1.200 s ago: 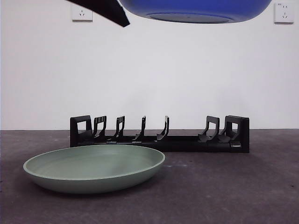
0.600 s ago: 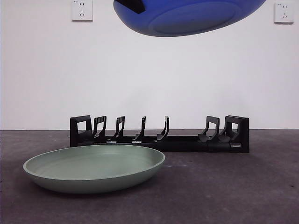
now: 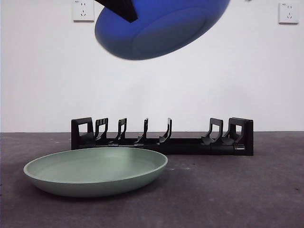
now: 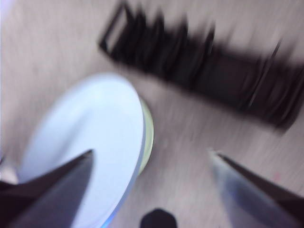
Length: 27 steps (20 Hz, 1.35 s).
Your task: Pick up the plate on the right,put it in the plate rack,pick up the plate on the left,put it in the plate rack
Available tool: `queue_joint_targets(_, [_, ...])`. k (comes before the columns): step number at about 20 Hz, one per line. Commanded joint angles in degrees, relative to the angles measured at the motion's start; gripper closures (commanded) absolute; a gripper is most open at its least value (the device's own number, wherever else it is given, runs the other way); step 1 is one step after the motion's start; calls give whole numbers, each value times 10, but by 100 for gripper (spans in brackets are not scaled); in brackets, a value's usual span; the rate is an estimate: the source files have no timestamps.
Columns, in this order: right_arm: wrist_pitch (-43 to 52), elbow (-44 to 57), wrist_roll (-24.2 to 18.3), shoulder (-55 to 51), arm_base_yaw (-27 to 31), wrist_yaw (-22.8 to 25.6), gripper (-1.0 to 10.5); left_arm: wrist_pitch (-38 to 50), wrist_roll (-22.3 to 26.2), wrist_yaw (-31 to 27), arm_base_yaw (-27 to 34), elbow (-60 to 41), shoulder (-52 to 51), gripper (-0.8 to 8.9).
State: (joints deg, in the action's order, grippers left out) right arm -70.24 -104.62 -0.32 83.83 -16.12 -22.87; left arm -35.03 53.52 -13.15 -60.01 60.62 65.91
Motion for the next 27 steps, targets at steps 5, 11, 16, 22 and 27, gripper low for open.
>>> queue_joint_targets(5, [-29, -119, 16, -8, 0, 84, 507, 133, -258, 162, 120, 0, -1, 819])
queue_joint_targets(11, [-86, -102, 4, -12, 0, 74, 509, 273, -441, 297, 280, 0, 14, 820])
queue_joint_targets(16, [-86, -56, 5, -12, -18, 62, 509, 322, -508, 344, 342, 0, 78, 820])
queue_joint_targets(22, [-85, 18, 1, -12, -34, 70, 509, 351, -509, 339, 360, 0, 140, 819])
queue_joint_targets(27, [-57, 85, -1, -12, -34, 72, 509, 363, -504, 337, 377, 0, 170, 820])
